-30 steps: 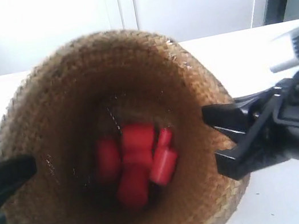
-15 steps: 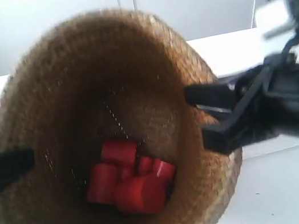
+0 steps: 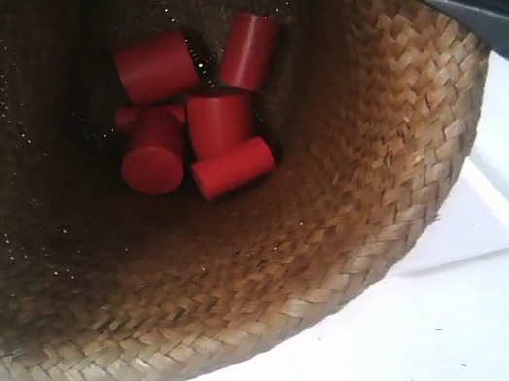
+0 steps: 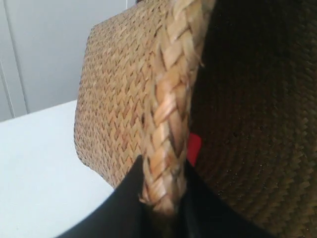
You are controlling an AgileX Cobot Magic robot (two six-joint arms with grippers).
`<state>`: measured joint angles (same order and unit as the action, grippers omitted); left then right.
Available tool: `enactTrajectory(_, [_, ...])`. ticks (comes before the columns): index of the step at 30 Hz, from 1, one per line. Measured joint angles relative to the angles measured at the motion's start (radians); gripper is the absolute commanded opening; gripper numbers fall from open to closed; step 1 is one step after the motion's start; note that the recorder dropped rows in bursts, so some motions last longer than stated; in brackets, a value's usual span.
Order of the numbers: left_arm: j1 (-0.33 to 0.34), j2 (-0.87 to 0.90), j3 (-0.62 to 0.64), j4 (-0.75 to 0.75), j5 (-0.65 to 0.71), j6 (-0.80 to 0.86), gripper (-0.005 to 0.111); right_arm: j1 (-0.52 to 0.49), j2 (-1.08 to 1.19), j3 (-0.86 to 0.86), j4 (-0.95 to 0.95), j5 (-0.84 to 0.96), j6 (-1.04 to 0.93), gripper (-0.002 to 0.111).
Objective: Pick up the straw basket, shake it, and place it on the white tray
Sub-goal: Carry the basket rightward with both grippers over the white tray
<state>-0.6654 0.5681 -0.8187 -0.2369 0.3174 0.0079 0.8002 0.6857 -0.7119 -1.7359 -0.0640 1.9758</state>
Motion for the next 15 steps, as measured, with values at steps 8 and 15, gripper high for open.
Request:
enactTrajectory(8, [0.000, 0.186, -0.129, 0.034, 0.108, -0.054, 0.000, -0.002, 0.024, -0.017, 0.000, 0.073, 0.050, 0.000])
enactTrajectory(15, [0.000, 0.410, -0.310, 0.133, 0.279, -0.139, 0.000, -0.002, 0.118, -0.019, 0.007, 0.179, 0.018, 0.000])
